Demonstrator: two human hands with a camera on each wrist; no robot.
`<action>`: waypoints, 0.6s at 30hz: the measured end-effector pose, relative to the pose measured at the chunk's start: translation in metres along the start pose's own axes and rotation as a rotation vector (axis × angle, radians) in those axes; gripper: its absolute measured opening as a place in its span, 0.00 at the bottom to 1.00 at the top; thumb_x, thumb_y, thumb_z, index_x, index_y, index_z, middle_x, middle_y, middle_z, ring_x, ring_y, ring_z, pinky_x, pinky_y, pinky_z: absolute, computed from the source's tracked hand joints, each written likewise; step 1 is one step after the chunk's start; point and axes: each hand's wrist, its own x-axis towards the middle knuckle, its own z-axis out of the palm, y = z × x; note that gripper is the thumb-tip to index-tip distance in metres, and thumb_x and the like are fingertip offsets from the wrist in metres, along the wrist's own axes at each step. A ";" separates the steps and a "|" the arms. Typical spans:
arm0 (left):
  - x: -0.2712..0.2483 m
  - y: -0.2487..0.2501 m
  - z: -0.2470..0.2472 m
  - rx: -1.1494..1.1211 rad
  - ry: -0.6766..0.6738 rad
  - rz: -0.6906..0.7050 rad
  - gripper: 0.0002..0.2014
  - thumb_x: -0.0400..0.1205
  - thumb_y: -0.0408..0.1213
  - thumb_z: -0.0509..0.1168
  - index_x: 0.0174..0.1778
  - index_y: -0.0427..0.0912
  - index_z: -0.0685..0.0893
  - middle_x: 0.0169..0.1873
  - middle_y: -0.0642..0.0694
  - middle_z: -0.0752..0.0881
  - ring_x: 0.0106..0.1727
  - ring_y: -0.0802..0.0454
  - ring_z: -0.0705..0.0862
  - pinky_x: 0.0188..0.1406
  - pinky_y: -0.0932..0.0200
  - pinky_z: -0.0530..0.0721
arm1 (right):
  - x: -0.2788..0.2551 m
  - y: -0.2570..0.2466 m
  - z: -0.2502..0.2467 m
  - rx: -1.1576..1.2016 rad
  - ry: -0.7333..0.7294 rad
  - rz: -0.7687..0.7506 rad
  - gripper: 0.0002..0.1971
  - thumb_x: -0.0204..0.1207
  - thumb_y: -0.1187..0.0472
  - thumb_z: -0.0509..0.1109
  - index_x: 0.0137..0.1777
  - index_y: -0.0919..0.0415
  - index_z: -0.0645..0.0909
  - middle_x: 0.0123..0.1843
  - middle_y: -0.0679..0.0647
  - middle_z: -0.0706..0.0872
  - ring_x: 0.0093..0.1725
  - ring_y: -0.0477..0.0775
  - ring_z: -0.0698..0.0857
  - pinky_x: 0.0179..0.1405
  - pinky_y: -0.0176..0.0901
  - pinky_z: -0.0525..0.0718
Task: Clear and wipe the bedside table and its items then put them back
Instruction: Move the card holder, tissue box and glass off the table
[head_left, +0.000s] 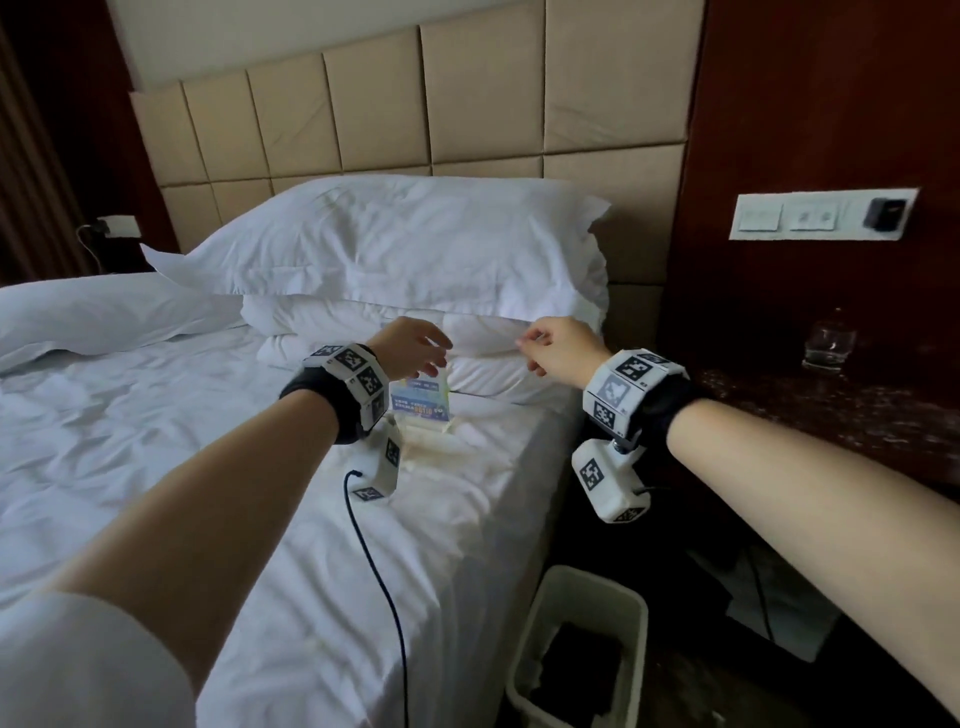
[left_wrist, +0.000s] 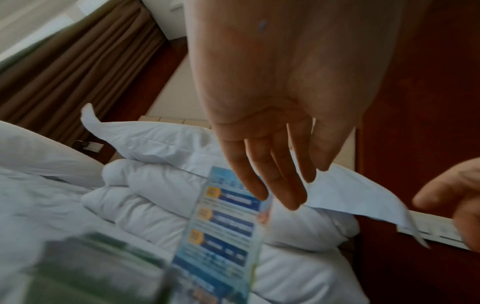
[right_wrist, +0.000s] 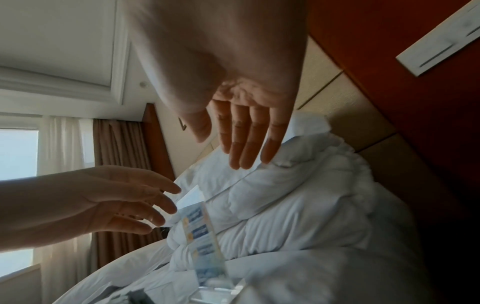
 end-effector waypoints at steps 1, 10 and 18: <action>0.004 0.010 0.010 -0.002 -0.012 0.019 0.11 0.82 0.27 0.59 0.57 0.34 0.83 0.34 0.49 0.85 0.31 0.58 0.83 0.31 0.67 0.80 | -0.006 0.008 -0.010 0.005 0.010 0.009 0.12 0.80 0.58 0.66 0.51 0.68 0.83 0.36 0.58 0.86 0.34 0.54 0.83 0.49 0.48 0.84; 0.048 0.109 0.159 0.013 -0.289 0.286 0.06 0.83 0.32 0.61 0.53 0.37 0.82 0.35 0.43 0.87 0.24 0.65 0.84 0.33 0.62 0.81 | -0.079 0.128 -0.130 -0.169 0.167 0.245 0.08 0.78 0.60 0.67 0.46 0.64 0.85 0.37 0.61 0.90 0.30 0.56 0.85 0.44 0.44 0.85; 0.082 0.168 0.281 0.015 -0.434 0.411 0.09 0.83 0.35 0.64 0.56 0.38 0.83 0.38 0.41 0.88 0.30 0.60 0.85 0.41 0.58 0.84 | -0.114 0.220 -0.211 -0.275 0.278 0.453 0.08 0.80 0.59 0.65 0.42 0.59 0.83 0.38 0.58 0.90 0.32 0.54 0.86 0.44 0.46 0.85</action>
